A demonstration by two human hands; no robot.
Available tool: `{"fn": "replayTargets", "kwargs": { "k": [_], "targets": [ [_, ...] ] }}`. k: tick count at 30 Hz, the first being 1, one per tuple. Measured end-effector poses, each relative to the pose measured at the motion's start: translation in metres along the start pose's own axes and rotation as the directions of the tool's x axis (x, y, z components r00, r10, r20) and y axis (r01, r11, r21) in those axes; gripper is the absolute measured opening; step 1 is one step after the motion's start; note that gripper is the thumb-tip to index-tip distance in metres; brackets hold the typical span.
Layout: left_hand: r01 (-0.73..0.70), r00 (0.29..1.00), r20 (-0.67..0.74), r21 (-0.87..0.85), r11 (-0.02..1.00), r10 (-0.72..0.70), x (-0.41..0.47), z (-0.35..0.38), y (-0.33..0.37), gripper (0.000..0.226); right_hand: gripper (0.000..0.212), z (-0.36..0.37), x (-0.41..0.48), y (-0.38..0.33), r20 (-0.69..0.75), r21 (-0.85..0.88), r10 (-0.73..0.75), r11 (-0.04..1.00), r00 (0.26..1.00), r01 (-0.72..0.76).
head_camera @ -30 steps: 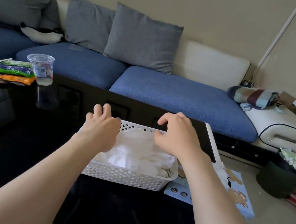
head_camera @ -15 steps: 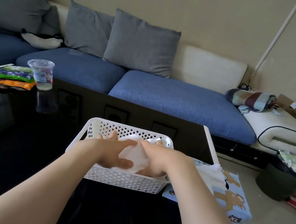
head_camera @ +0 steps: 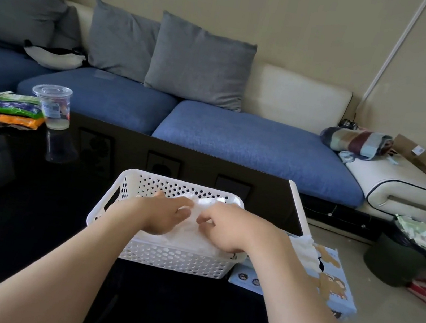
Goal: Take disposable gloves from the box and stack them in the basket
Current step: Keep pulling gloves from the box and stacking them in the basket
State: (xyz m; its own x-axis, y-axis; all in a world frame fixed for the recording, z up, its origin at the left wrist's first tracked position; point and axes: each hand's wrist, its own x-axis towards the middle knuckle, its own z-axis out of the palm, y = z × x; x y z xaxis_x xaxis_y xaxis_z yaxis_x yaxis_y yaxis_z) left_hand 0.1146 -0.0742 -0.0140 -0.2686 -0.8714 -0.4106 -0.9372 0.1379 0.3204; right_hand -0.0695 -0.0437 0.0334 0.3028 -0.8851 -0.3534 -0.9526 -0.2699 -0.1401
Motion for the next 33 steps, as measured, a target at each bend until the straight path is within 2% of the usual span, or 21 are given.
{"fn": "replayTargets", "kwargs": {
  "k": [3, 5, 11, 14, 17, 20, 23, 30, 33],
  "targets": [
    [0.076, 0.997, -0.006, 0.085, 0.993, -0.076, 0.001, 0.004, 0.005, 0.06, 0.019, 0.004, -0.003, 0.003, -0.22, -0.015, 0.006, 1.0, 0.976, -0.009],
    [0.108, 0.994, -0.033, 0.145, 0.984, -0.105, 0.004, 0.008, 0.006, 0.068, 0.015, 0.003, -0.003, 0.001, -0.277, -0.024, -0.01, 1.0, 0.961, 0.003],
    [0.119, 0.992, -0.054, 0.171, 0.978, -0.112, -0.003, 0.011, 0.014, 0.084, 0.036, 0.008, -0.002, 0.004, -0.004, -0.002, 0.032, 0.999, 0.999, -0.033],
    [0.108, 0.993, -0.065, 0.153, 0.982, -0.1, -0.006, 0.009, 0.017, 0.079, 0.038, 0.005, -0.007, 0.006, -0.023, 0.04, 0.017, 0.999, 1.0, -0.016],
    [0.084, 0.986, -0.155, 0.096, 0.992, -0.068, -0.009, 0.005, 0.024, 0.051, 0.038, 0.001, -0.017, 0.011, -0.134, 0.128, -0.006, 0.992, 0.991, 0.023],
    [-0.029, 0.932, -0.362, 0.007, 1.0, 0.03, -0.013, 0.003, 0.039, 0.026, 0.032, -0.002, -0.026, 0.024, -0.294, 0.221, 0.043, 0.975, 0.955, 0.025],
    [-0.197, 0.844, -0.504, 0.025, 0.98, 0.183, -0.012, 0.007, 0.056, 0.016, 0.025, -0.005, -0.037, 0.042, -0.411, 0.282, 0.18, 0.957, 0.894, -0.063],
    [-0.446, 0.737, -0.525, 0.094, 0.89, 0.425, -0.008, 0.022, 0.096, 0.011, 0.018, -0.008, -0.071, 0.088, -0.514, 0.315, 0.439, 0.896, 0.737, -0.314],
    [-0.48, 0.722, -0.503, 0.13, 0.867, 0.475, -0.005, 0.03, 0.111, 0.017, 0.018, -0.007, -0.083, 0.1, -0.442, 0.346, 0.469, 0.876, 0.765, -0.337]
  ]
}}
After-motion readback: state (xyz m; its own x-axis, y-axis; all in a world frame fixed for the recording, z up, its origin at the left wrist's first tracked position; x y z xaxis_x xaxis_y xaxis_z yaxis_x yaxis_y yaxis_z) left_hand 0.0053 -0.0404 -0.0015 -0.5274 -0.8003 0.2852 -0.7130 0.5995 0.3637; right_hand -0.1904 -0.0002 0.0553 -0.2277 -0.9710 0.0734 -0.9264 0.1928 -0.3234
